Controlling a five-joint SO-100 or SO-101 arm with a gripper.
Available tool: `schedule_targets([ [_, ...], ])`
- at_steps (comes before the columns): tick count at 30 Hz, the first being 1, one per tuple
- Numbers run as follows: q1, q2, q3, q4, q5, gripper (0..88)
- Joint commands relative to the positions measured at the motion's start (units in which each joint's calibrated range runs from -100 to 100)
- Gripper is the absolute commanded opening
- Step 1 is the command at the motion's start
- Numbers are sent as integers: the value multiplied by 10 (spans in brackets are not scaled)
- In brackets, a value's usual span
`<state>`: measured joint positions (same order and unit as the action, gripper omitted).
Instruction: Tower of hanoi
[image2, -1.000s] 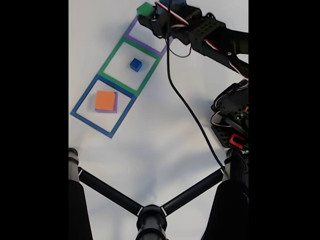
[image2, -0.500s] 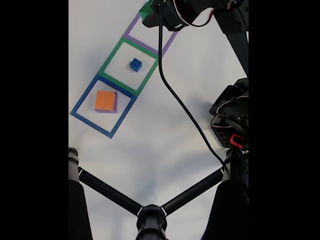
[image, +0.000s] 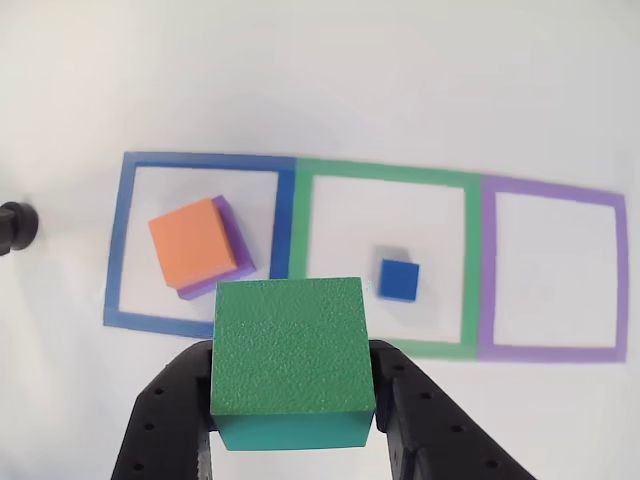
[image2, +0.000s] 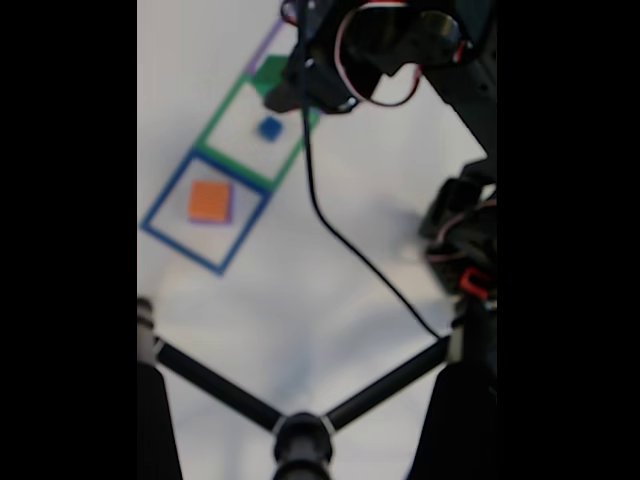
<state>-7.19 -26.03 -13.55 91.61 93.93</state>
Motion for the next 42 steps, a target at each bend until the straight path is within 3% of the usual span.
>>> schedule_targets([
  [1,-46,-69,153,-145,29,68],
  [3,-63,-108,268,-242,59,68],
  [10,-113,-152,544,-517,61,69],
  [15,-127,-123,727,-786,61,70],
  [30,-147,46,811,-1087,61,71],
  [42,-150,106,818,-1154,61,71],
])
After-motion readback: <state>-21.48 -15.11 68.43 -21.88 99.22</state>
